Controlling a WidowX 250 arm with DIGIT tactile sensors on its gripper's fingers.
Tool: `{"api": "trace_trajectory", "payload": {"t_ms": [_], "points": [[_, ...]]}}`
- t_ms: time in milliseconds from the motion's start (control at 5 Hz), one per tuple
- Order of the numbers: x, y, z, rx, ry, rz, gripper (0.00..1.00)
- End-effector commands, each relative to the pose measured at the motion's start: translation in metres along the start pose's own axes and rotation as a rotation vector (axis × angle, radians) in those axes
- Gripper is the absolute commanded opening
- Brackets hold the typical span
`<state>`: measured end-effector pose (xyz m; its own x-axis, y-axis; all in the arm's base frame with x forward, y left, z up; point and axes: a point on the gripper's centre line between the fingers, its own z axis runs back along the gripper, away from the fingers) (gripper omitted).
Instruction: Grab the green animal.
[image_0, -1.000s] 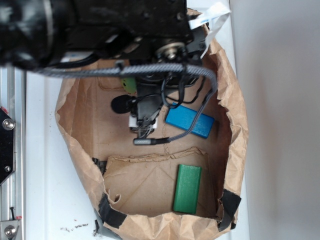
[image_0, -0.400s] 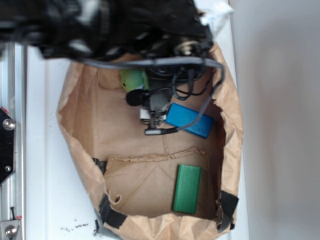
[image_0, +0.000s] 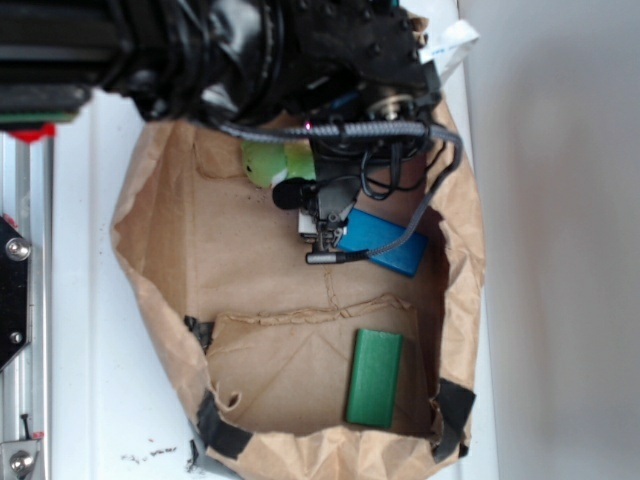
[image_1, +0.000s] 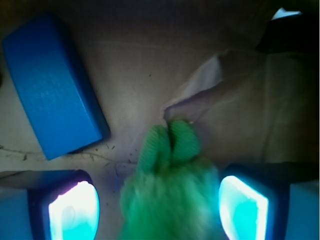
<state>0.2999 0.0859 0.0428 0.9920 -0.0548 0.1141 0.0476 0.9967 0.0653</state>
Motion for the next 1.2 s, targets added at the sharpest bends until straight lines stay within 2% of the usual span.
{"api": "trace_trajectory", "payload": {"t_ms": [0,200,600,800,1000], "points": [[0.007,0.001,-0.001,0.071,-0.054,-0.027,0.13],[0.005,-0.004,-0.005,0.078,-0.07,-0.025,0.0],[0.004,-0.006,-0.002,0.07,-0.086,-0.008,0.0],[-0.002,-0.012,0.027,-0.013,-0.114,-0.006,0.0],[-0.045,-0.044,0.085,-0.143,-0.148,-0.029,0.0]]}}
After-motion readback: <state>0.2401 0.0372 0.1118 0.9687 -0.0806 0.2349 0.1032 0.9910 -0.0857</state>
